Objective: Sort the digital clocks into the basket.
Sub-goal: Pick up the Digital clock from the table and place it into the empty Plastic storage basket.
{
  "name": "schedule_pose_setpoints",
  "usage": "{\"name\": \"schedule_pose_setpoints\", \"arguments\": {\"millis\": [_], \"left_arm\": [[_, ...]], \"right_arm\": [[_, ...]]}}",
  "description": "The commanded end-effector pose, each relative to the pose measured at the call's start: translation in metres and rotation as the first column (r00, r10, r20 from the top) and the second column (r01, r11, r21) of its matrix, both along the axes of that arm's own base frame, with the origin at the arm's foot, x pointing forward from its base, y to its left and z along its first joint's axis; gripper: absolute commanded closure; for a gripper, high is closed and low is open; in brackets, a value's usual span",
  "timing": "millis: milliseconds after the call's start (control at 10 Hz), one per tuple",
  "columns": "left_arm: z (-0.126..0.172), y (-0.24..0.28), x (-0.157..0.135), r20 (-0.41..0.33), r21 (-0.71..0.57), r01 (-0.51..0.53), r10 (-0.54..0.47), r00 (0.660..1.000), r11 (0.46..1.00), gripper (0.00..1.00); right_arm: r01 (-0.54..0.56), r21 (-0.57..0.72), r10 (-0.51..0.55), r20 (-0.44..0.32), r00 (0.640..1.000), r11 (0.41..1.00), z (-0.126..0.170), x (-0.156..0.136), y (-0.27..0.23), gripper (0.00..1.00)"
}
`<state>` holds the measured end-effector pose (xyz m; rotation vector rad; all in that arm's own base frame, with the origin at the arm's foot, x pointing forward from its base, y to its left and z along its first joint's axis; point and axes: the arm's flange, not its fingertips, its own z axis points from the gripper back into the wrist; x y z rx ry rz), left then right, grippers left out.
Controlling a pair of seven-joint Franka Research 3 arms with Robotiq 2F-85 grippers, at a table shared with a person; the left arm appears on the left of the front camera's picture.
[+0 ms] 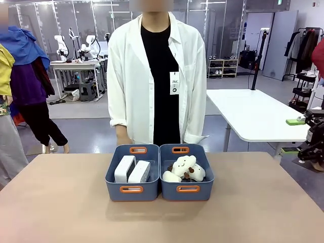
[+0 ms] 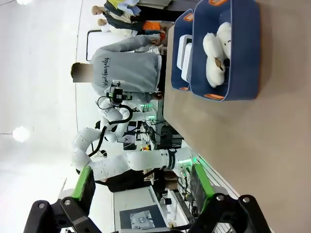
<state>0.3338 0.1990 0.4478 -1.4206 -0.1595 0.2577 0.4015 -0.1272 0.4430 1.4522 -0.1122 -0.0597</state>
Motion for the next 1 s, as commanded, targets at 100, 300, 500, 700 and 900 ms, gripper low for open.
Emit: {"name": "schedule_pose_setpoints", "arguments": {"millis": [100,300,500,700,900], "left_arm": [[0.0010,0.0012,-0.0049,0.006,0.010,0.011,-0.011,1.000,1.000,0.00],[0.0010,0.0012,-0.0049,0.006,0.010,0.011,-0.011,1.000,1.000,0.00],[0.0010,0.0012,-0.0049,0.006,0.010,0.011,-0.011,1.000,1.000,0.00],[0.0010,0.0012,-0.0049,0.006,0.010,0.011,-0.011,1.000,1.000,0.00],[0.0010,0.0012,-0.0049,0.006,0.010,0.011,-0.011,1.000,1.000,0.00]], "right_arm": [[0.018,0.019,-0.018,-0.019,1.000,1.000,-0.0107,-0.0025,-0.0013,0.00],[0.018,0.019,-0.018,-0.019,1.000,1.000,-0.0107,-0.0025,-0.0013,0.00],[0.018,0.019,-0.018,-0.019,1.000,1.000,-0.0107,-0.0025,-0.0013,0.00],[0.018,0.019,-0.018,-0.019,1.000,1.000,-0.0107,-0.0025,-0.0013,0.00],[0.018,0.019,-0.018,-0.019,1.000,1.000,-0.0107,-0.0025,-0.0013,0.00]]}}
